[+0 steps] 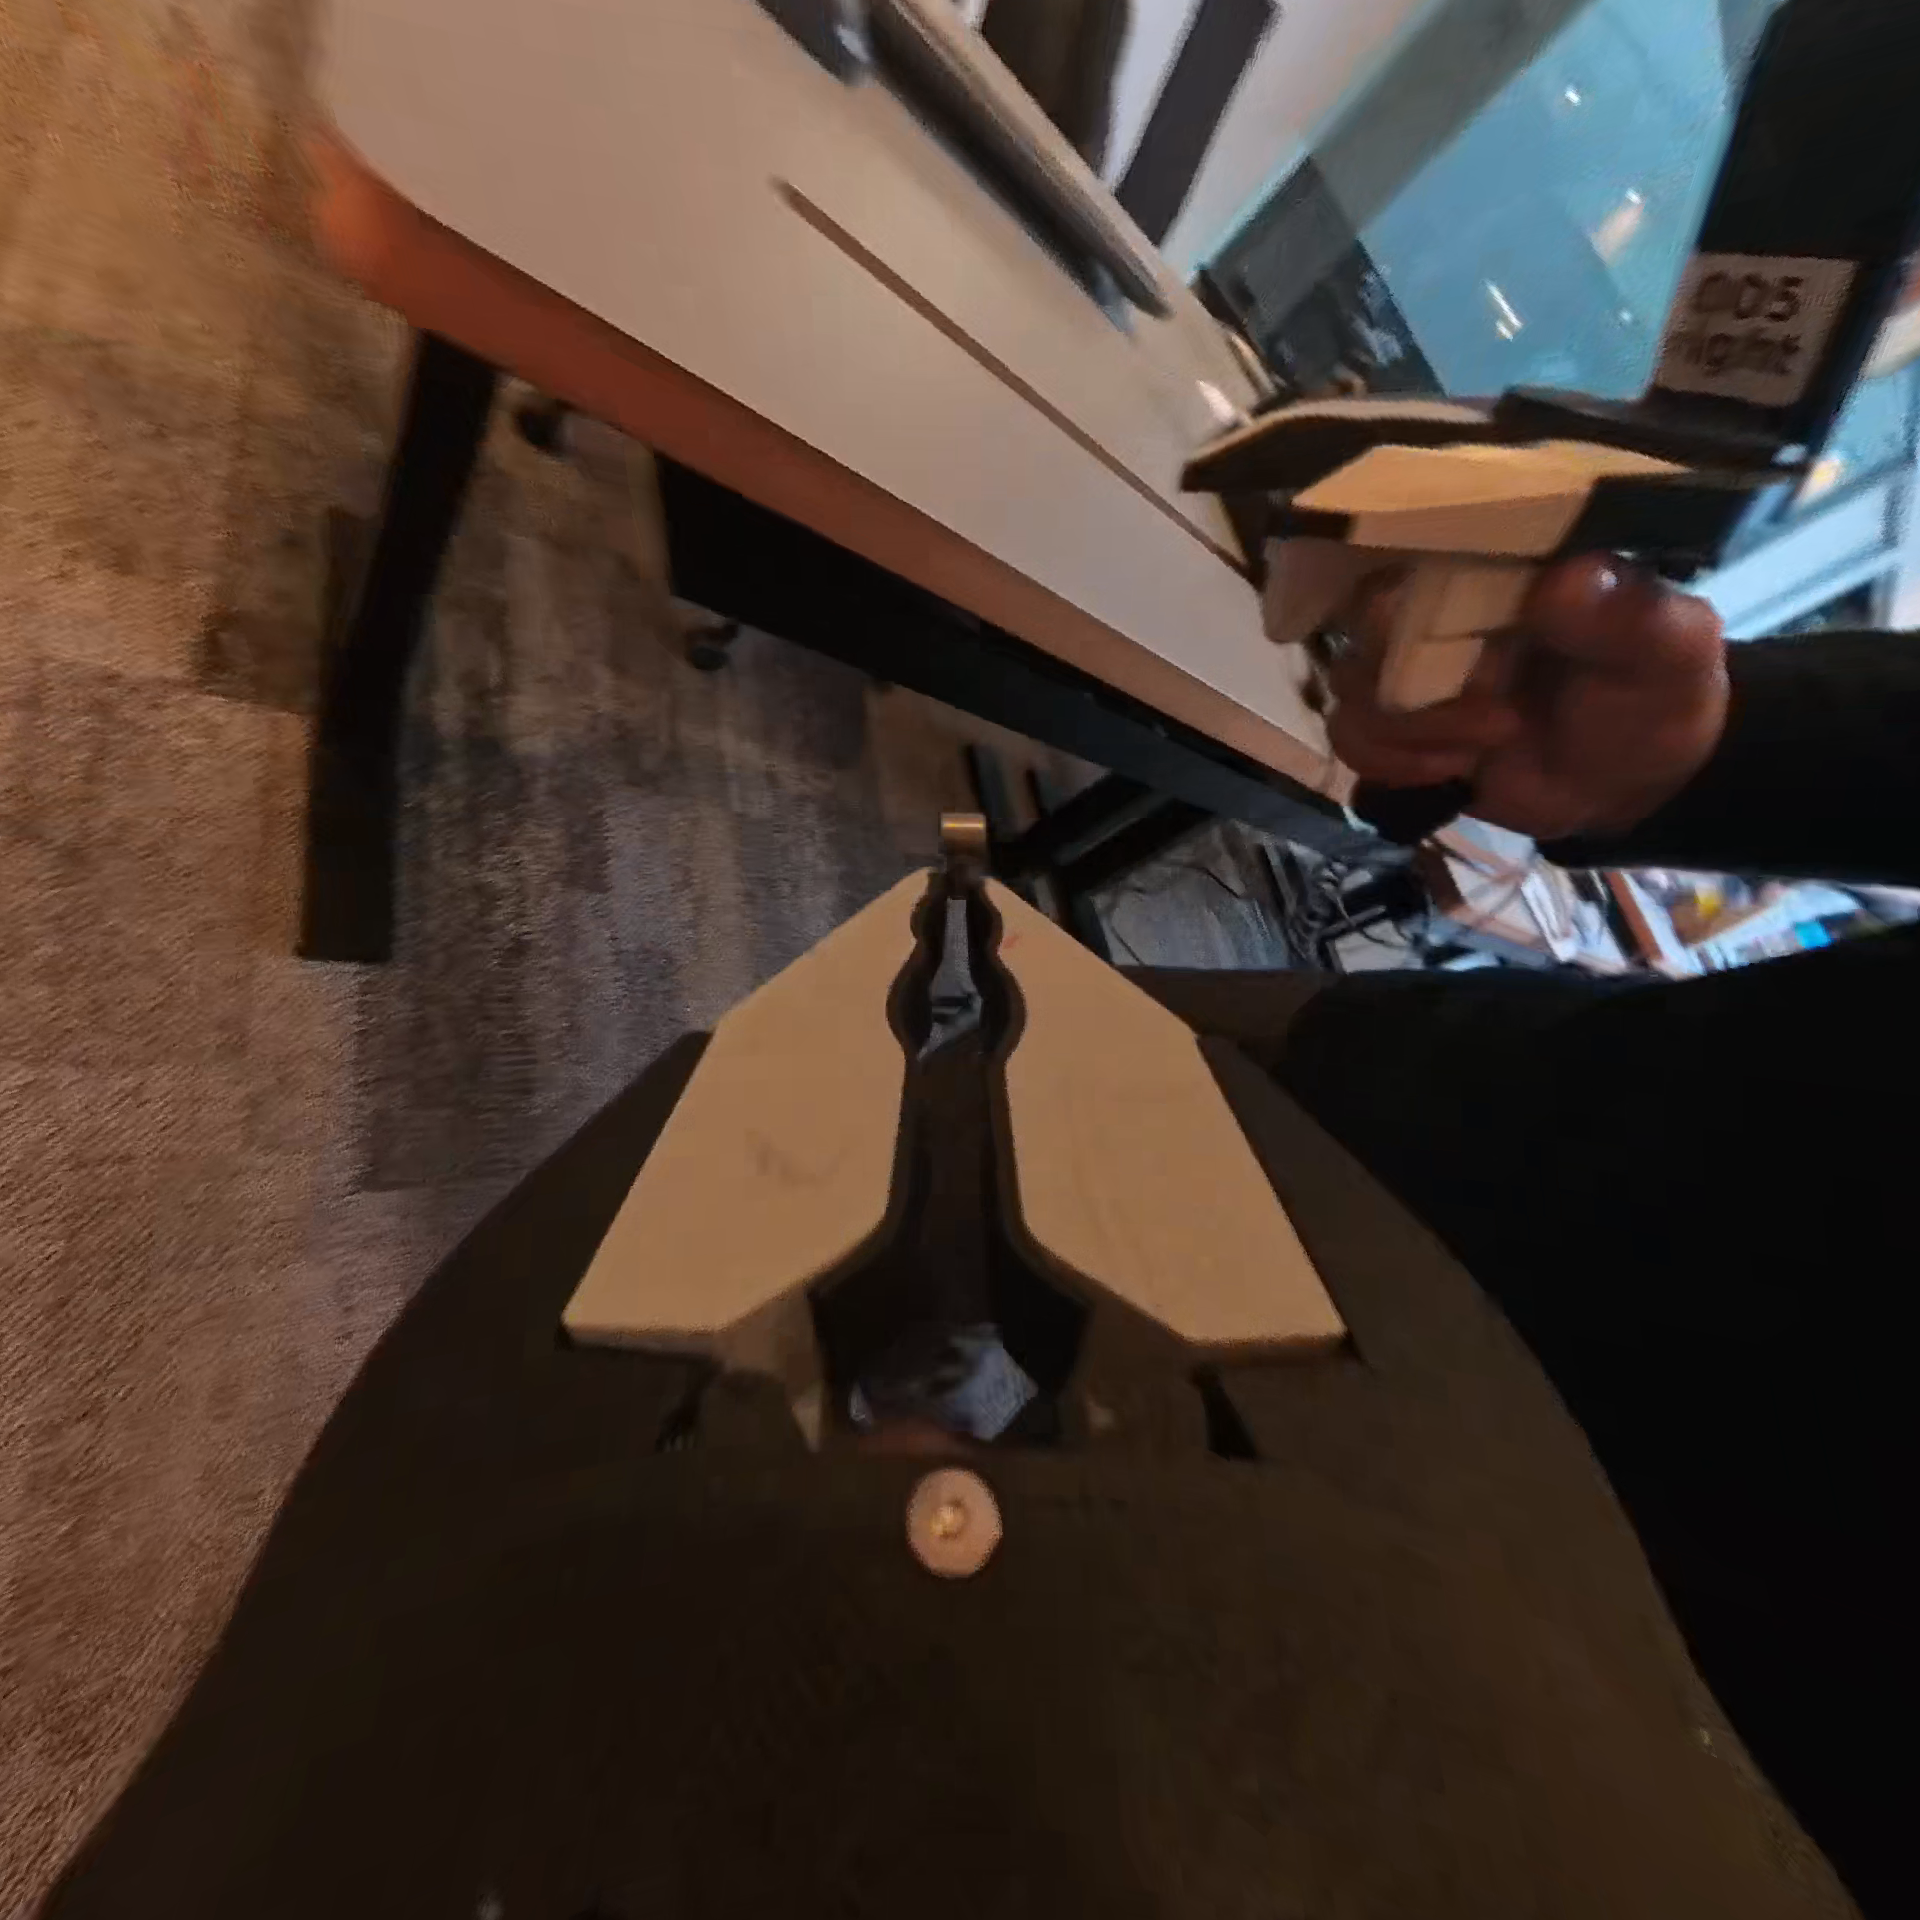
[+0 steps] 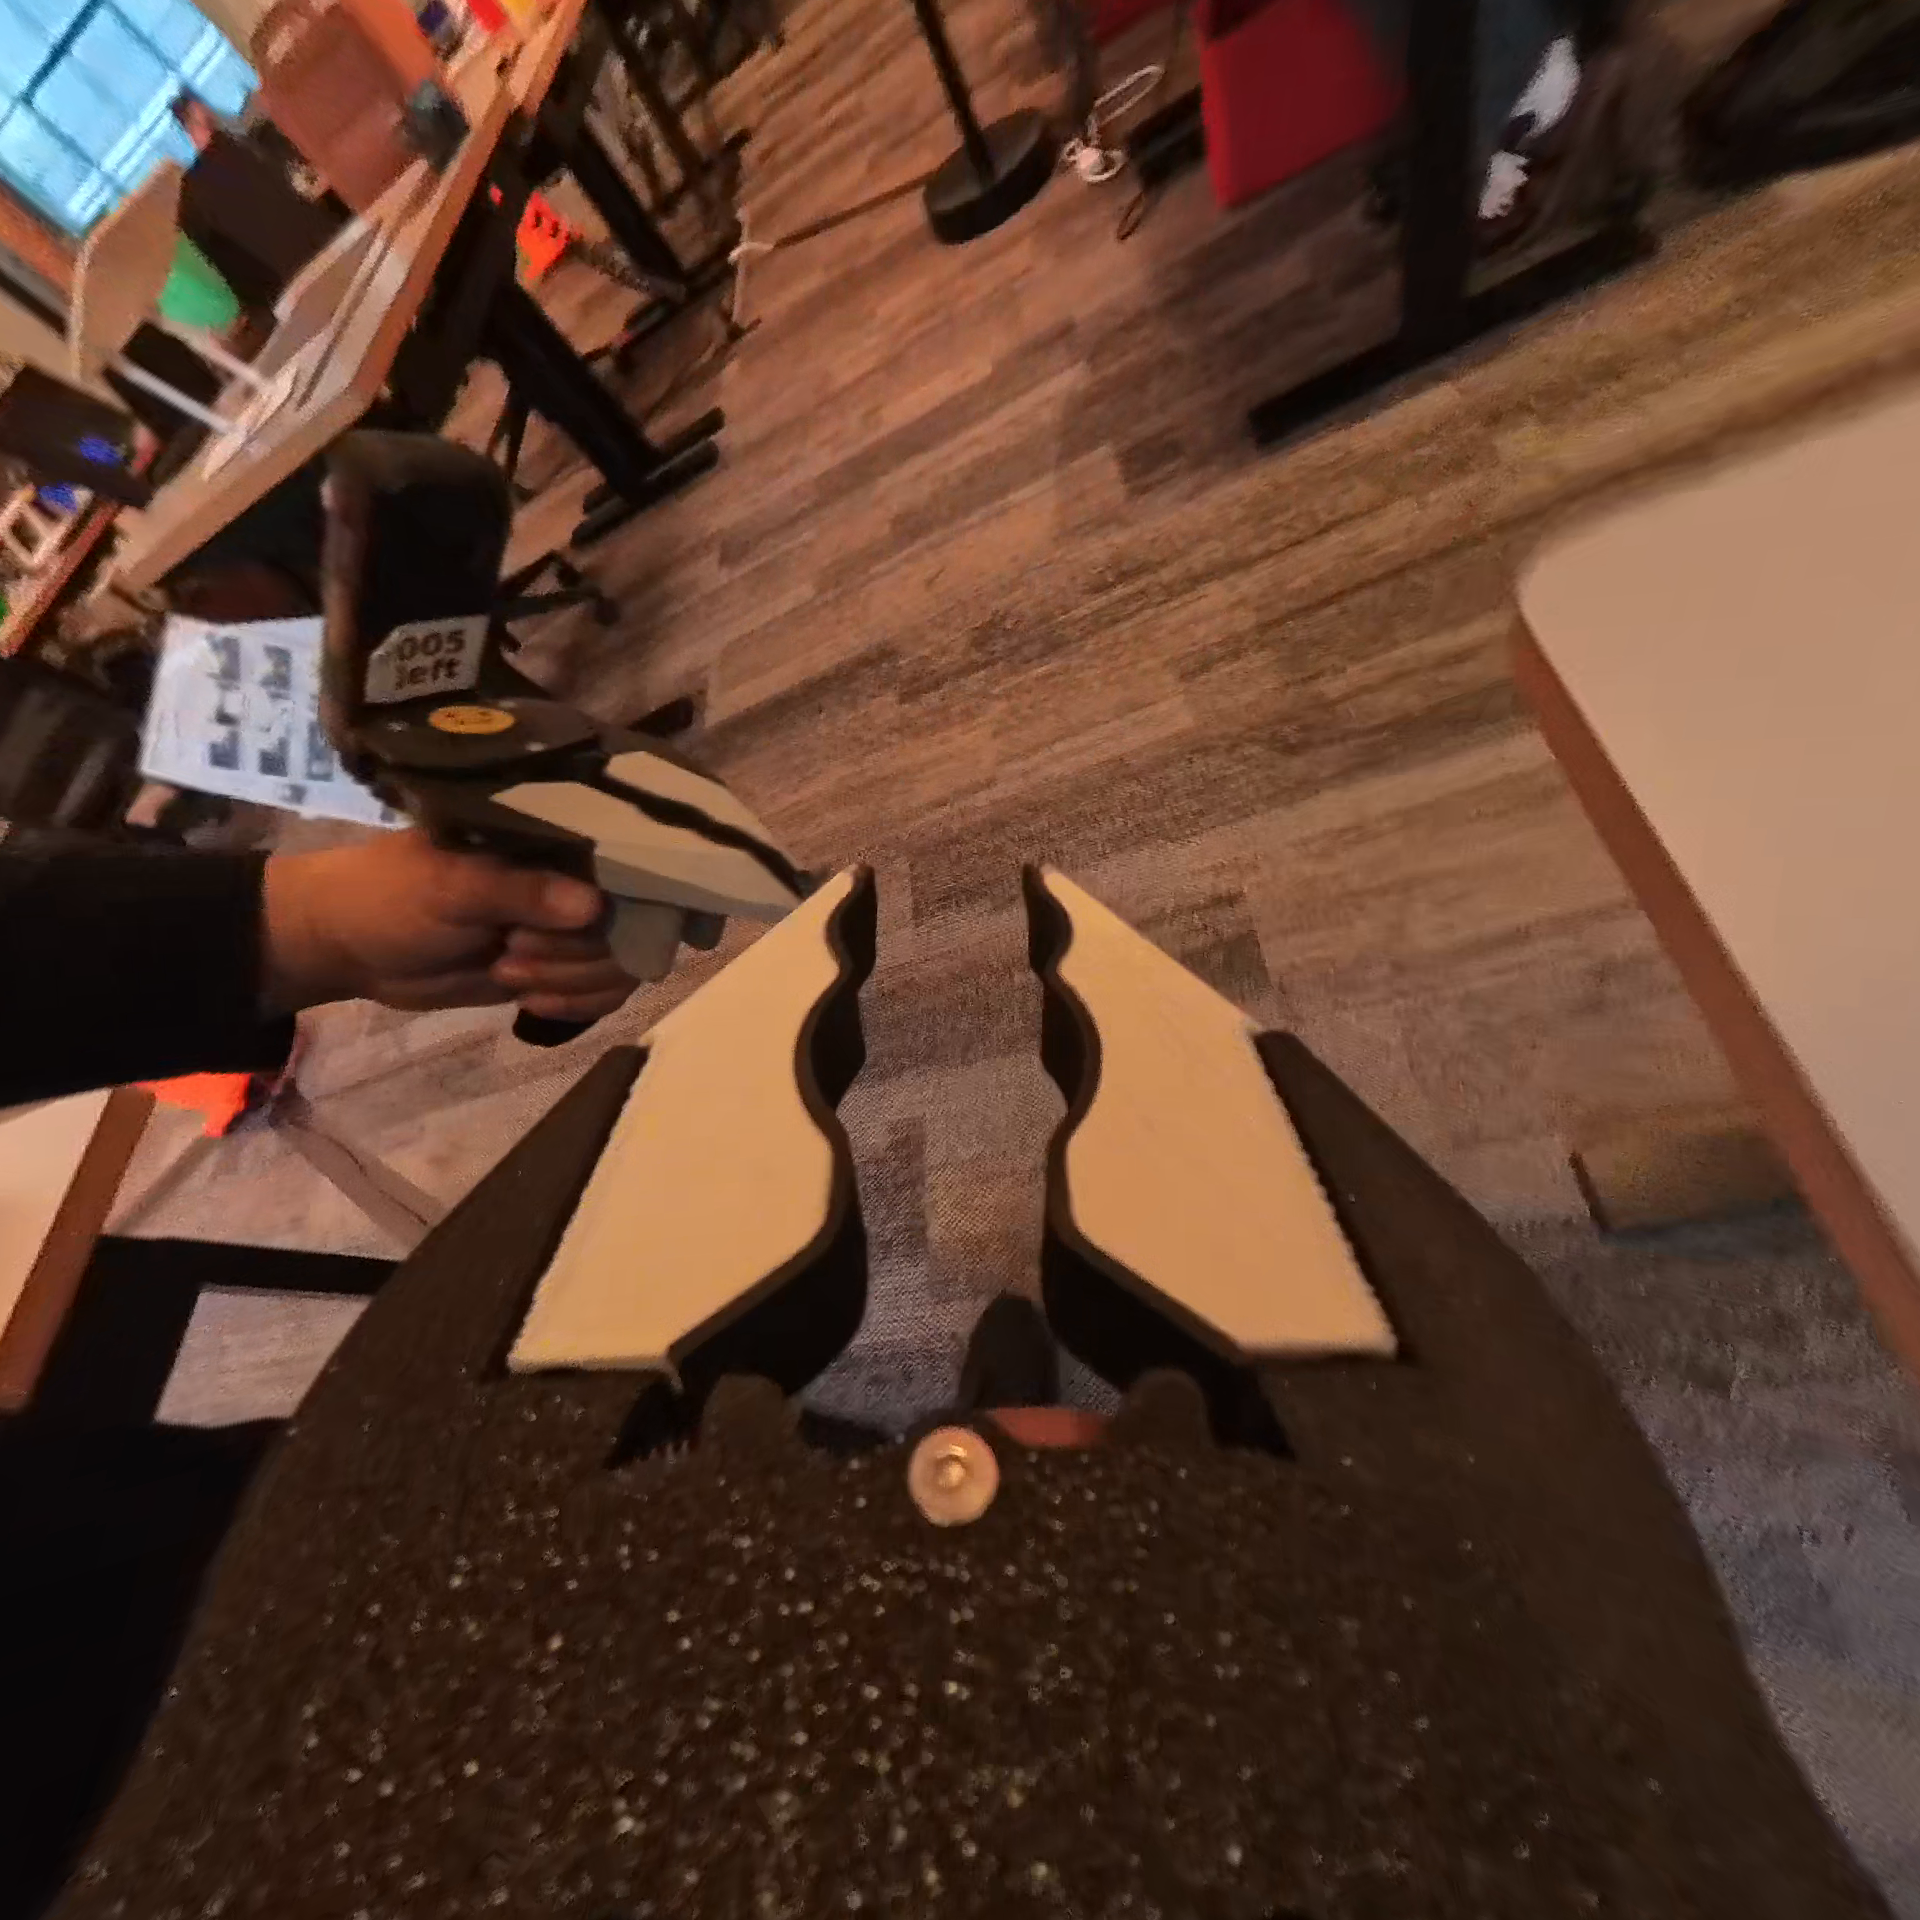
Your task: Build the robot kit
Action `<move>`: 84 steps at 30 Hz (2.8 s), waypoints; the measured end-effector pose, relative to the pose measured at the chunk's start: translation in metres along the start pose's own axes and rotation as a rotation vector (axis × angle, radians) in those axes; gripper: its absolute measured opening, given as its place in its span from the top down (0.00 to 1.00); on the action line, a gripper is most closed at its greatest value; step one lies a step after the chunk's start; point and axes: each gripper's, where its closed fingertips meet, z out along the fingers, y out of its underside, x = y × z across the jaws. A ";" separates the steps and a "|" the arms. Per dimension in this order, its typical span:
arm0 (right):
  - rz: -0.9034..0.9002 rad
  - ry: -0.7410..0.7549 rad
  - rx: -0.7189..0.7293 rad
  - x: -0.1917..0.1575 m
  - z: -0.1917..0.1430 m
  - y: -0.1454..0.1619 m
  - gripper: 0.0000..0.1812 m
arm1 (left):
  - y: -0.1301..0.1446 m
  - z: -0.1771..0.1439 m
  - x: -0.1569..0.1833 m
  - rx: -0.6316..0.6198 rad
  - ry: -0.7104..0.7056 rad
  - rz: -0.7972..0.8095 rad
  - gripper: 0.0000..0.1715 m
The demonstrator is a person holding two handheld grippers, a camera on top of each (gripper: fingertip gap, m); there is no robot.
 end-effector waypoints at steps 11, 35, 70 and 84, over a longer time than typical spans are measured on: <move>-0.063 0.028 0.264 0.183 0.264 -0.253 0.82 | -0.316 0.038 -0.256 0.031 -0.037 0.076 0.99; 0.409 0.625 0.344 0.820 0.240 -0.571 0.81 | -0.811 0.514 -0.455 -0.764 0.881 0.501 0.99; 0.918 1.757 1.197 1.463 -0.621 -0.555 0.89 | -0.950 1.515 0.100 -1.093 1.959 0.908 0.99; 1.241 2.110 1.340 1.406 -0.895 -0.285 0.91 | -0.768 1.601 0.407 -1.110 2.187 1.009 0.98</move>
